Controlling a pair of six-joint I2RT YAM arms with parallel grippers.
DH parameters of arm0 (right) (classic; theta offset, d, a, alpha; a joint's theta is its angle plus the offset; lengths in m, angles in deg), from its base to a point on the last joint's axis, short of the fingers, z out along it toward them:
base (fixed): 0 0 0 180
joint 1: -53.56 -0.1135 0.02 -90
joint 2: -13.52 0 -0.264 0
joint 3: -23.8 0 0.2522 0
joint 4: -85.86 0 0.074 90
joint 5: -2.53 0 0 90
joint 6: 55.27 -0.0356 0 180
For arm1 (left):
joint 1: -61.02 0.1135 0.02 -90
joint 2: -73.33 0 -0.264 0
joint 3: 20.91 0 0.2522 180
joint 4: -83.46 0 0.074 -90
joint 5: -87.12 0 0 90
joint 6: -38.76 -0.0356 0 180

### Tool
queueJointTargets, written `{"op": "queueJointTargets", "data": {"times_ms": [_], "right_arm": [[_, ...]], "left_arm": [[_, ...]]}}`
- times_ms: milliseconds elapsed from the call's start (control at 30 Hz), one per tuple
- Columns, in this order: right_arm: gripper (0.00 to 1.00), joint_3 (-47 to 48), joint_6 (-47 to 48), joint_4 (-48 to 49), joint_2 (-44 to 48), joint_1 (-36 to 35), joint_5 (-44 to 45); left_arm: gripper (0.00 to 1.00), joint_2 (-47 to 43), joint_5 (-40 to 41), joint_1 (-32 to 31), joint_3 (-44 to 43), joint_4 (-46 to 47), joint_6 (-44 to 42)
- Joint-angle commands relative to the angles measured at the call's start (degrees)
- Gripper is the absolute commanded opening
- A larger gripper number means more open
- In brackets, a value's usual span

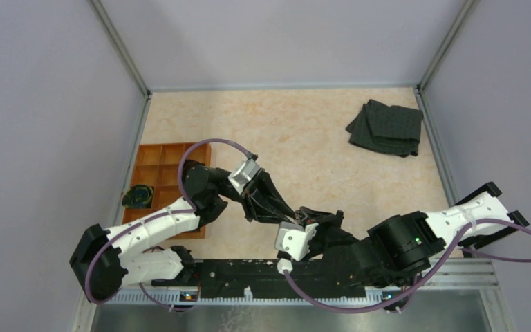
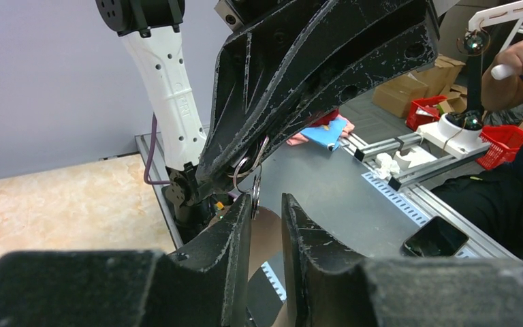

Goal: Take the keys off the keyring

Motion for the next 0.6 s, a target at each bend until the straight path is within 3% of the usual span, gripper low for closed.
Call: {"op": "queueJointTargets", "data": {"times_ms": [0,267,567], "right_arm": [[0.00,2.58,-0.83,0.11,-0.24,-0.65,1.93],[0.00,2.52,-1.64,-0.48,-0.31,-0.63,2.48],[0.00,2.29,-4.22,-2.30,-0.41,-0.66,3.09]], "left_arm": [[0.28,0.52,1.26,-0.62,0.84,4.33,0.92],[0.21,1.12,3.32,-0.73,1.95,6.24,2.90],[0.00,-1.93,9.52,-0.73,4.73,3.71,1.22]]}}
